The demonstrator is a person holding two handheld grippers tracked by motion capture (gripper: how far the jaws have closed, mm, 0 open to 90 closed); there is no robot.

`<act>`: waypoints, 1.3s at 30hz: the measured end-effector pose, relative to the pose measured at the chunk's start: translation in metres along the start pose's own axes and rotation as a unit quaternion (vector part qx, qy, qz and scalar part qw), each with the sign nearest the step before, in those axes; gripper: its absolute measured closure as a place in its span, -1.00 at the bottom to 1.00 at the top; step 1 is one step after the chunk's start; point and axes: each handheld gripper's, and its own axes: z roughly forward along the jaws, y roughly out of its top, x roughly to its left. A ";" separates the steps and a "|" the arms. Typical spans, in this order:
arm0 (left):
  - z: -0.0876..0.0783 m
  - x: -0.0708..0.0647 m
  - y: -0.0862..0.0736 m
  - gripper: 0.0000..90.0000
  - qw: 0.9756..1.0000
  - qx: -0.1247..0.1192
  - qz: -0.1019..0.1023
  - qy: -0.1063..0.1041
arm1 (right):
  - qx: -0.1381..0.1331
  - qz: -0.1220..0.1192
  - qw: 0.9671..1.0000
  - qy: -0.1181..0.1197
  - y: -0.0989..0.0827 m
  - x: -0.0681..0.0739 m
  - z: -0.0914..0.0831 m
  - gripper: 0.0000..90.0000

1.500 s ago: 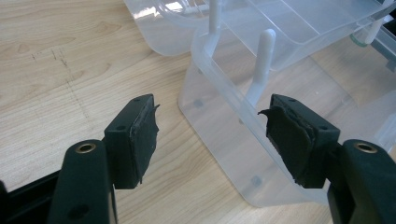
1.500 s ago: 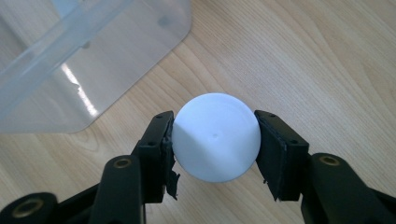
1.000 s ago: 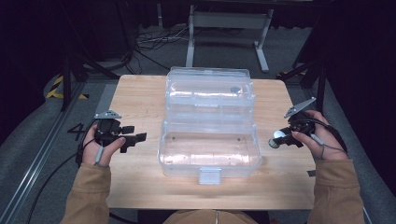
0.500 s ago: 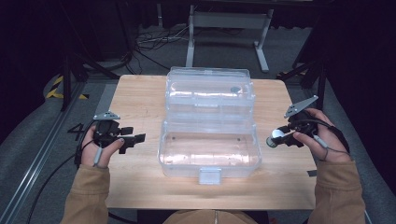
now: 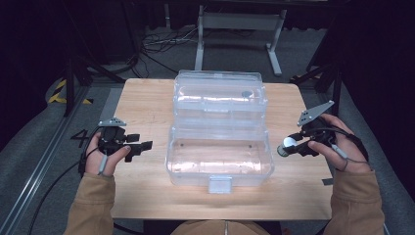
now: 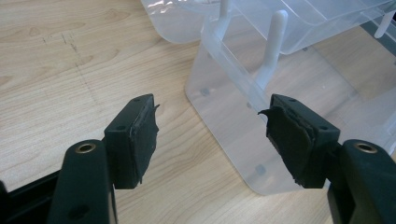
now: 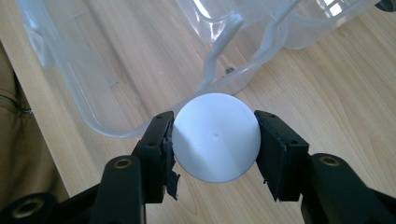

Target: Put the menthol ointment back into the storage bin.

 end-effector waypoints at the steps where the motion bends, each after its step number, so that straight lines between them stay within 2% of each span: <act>1: 0.000 0.000 0.000 -0.24 1.000 0.000 -0.001 0.001 | -0.002 -0.001 1.000 0.002 0.001 0.001 -0.001 0.12; 5: 0.000 0.000 -0.002 -0.24 1.000 0.002 0.000 0.002 | -0.004 -0.010 1.000 0.008 0.004 0.005 -0.002 0.12; 6: -0.001 0.000 -0.002 -0.24 1.000 0.002 -0.001 0.002 | -0.006 -0.021 1.000 0.012 0.006 0.007 -0.001 0.12; 10: -0.003 0.000 -0.004 -0.24 1.000 0.002 -0.002 0.005 | -0.006 -0.028 0.999 0.016 0.010 0.010 0.000 0.12; 20: -0.009 0.001 -0.011 -0.24 1.000 0.003 -0.008 0.011 | -0.011 -0.068 0.997 0.034 0.024 0.020 0.007 0.12; 31: -0.010 0.002 -0.013 -0.24 1.000 0.002 -0.010 0.015 | -0.007 -0.094 0.994 0.051 0.033 0.024 0.019 0.12; 39: -0.008 0.002 -0.011 -0.24 1.000 0.002 -0.008 0.012 | 0.003 -0.102 0.993 0.062 0.035 0.026 0.030 0.12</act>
